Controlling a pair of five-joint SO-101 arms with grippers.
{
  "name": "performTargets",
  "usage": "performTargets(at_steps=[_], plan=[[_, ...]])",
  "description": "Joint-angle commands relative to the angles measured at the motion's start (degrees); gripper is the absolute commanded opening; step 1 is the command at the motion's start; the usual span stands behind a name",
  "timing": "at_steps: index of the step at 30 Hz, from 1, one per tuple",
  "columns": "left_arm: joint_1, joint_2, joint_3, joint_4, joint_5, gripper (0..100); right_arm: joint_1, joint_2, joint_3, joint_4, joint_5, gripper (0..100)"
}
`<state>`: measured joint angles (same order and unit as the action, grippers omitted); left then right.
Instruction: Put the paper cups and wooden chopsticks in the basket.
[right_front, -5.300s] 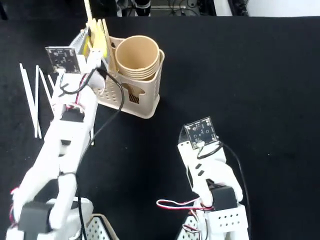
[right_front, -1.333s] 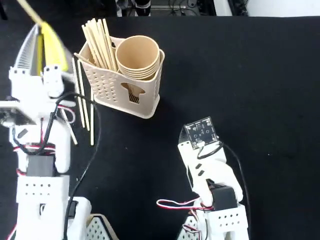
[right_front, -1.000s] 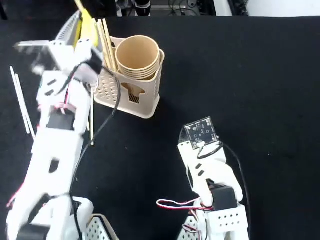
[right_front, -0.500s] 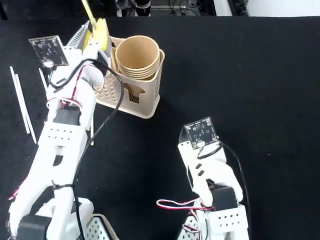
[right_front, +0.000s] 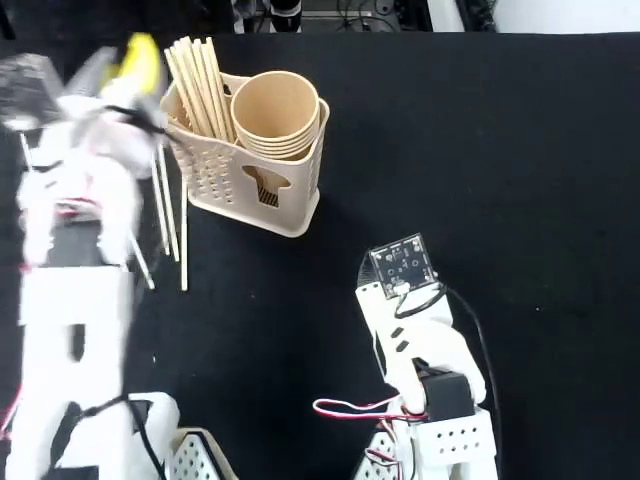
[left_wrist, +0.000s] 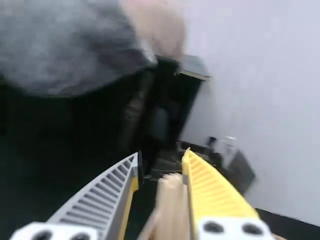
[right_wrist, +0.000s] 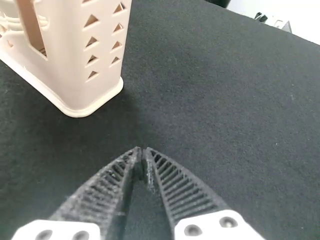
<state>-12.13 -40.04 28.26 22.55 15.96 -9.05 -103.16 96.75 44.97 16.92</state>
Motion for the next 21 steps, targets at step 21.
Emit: performTargets(at_steps=[21], plan=[[-28.1, 68.7, -52.5, 38.5, -22.7, 19, 0.3, -2.9, -0.1, 0.1, 0.4, 1.5]])
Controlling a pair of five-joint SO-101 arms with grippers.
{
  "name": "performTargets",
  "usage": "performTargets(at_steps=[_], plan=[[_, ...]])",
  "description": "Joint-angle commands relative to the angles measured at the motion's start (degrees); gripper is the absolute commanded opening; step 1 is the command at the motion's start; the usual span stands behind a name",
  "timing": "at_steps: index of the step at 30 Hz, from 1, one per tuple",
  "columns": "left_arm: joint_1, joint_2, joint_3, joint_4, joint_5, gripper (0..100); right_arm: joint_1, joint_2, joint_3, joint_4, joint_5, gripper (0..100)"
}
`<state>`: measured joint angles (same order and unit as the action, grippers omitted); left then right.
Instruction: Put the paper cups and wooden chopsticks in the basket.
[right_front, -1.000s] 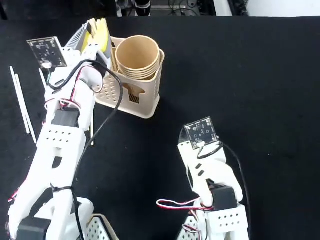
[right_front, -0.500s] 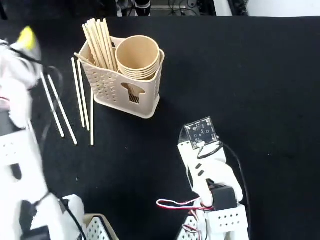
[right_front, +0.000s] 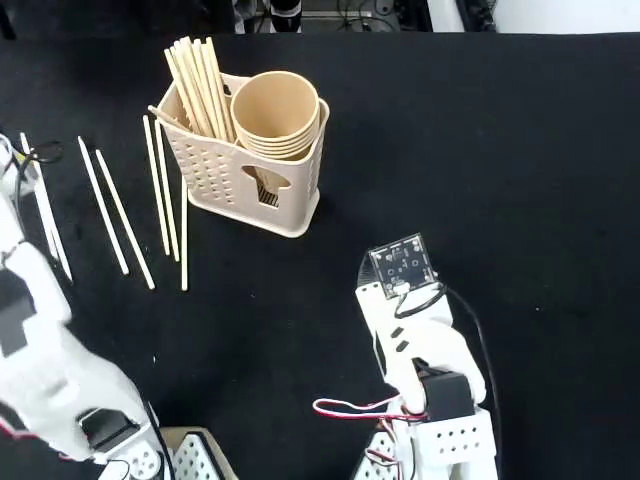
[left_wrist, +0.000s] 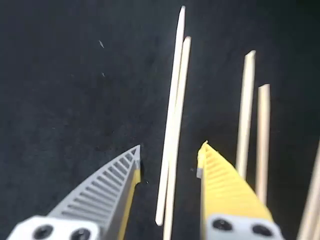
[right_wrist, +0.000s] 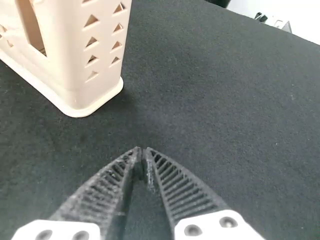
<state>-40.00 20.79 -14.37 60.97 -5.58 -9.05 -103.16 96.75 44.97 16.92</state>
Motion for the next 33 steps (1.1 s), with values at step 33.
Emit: performTargets(at_steps=[33], plan=[[5.8, 39.9, -78.2, 40.1, 4.2, 3, 0.4, -2.9, -0.1, 0.2, 0.4, 1.5]])
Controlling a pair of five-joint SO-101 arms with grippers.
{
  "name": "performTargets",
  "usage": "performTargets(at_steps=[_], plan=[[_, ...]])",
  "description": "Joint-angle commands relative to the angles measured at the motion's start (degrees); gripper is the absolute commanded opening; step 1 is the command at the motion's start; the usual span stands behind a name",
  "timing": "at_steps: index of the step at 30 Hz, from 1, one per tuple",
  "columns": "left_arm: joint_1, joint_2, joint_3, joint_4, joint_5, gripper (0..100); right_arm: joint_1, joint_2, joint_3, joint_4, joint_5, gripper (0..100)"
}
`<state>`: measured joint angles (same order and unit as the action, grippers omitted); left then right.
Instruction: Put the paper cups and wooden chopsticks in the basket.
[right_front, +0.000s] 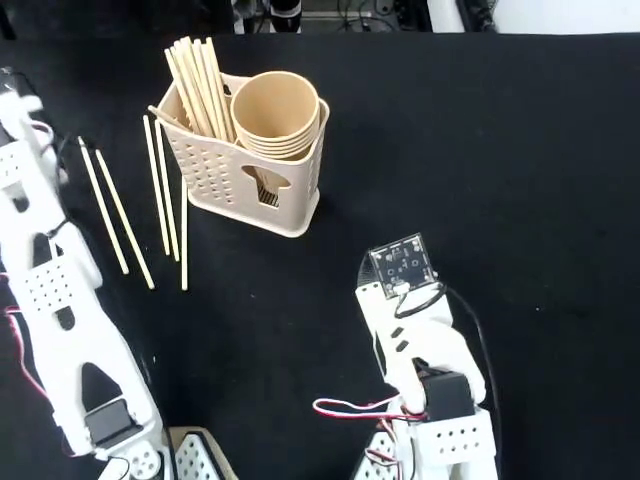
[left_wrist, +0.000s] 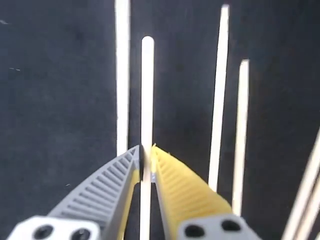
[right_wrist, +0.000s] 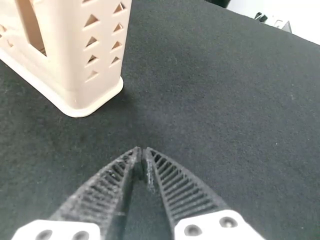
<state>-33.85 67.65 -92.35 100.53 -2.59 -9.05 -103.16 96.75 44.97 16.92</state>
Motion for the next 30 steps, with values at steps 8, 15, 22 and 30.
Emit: performTargets(at_steps=[8, 15, 22, 30], plan=[[-1.5, -14.0, 5.8, 0.6, 1.7, 3, 0.4, -2.9, -0.1, 0.2, 0.4, 1.5], [-1.0, -31.8, 17.9, 0.9, 6.7, 3, 0.4, -2.9, -0.1, 0.2, 0.4, 1.5], [2.9, -63.1, 57.0, -4.1, 6.2, 3, 0.4, -2.9, -0.1, 0.2, 0.4, 1.5], [10.8, -100.2, 96.6, -28.7, 6.2, 3, 0.2, -2.9, -0.1, 0.2, 0.2, 1.5]])
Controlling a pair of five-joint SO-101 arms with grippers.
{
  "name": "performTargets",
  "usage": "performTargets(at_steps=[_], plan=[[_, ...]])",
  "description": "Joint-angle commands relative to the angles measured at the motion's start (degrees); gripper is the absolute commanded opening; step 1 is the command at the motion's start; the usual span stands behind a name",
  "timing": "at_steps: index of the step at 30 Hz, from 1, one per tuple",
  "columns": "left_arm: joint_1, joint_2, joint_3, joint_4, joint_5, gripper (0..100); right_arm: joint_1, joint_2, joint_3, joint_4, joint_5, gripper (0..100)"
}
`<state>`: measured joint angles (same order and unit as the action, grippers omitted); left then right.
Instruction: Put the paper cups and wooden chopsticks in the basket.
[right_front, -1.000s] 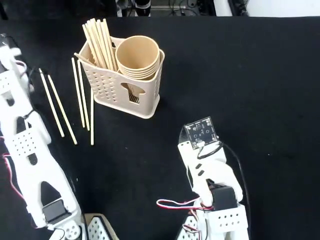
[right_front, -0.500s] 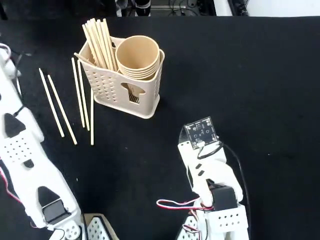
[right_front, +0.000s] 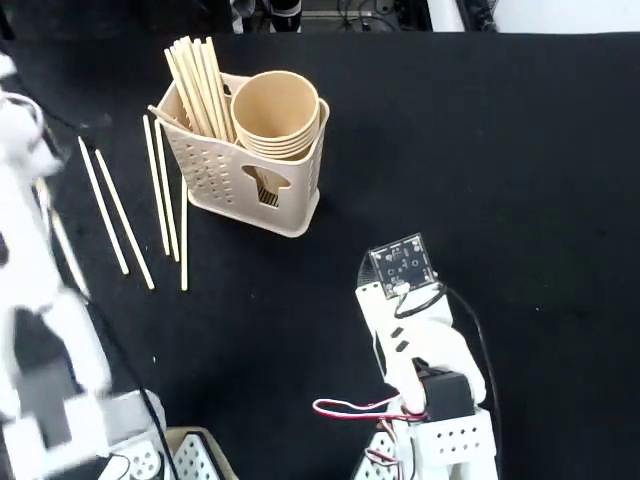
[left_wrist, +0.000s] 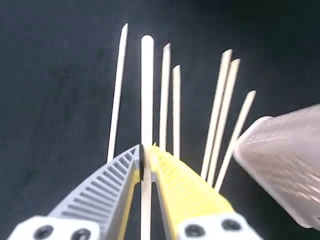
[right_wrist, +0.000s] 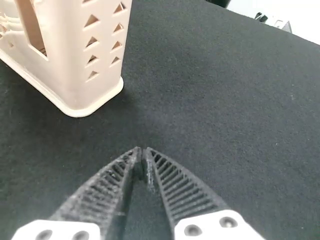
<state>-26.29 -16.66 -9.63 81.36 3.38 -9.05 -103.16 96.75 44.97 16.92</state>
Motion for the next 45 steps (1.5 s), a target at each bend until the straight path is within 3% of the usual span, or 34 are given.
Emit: performTargets(at_steps=[1, 9, 12, 14, 20, 23, 29, 45], plan=[[4.4, -20.7, 18.1, -14.0, 0.4, 3, 0.2, -2.9, -0.1, 0.2, 0.0, 1.5], [16.1, -46.7, 50.1, -63.4, 0.6, 3, 0.4, -2.9, -0.1, 0.1, -0.3, 1.6], [22.1, -48.5, 58.9, -81.8, 0.4, 3, 0.3, -2.9, -0.1, 0.2, -4.8, 1.6], [25.6, -47.6, 61.7, -89.6, 0.4, 3, 0.1, -2.9, -0.1, -0.1, -9.4, 1.6], [29.2, -37.0, 56.0, -93.8, 0.6, 3, -3.3, -2.9, -0.1, 0.1, -27.3, 1.5], [28.9, -29.2, 50.7, -95.6, 0.6, 3, -4.5, -2.9, -0.1, 0.1, -32.9, 1.3], [28.8, -22.2, 47.3, -95.9, 0.3, 3, -4.3, -2.9, -0.1, -0.2, -33.2, 1.2], [28.7, -22.2, 56.2, -95.8, 0.3, 3, -4.2, -2.9, -0.1, -0.2, -33.2, 1.2]])
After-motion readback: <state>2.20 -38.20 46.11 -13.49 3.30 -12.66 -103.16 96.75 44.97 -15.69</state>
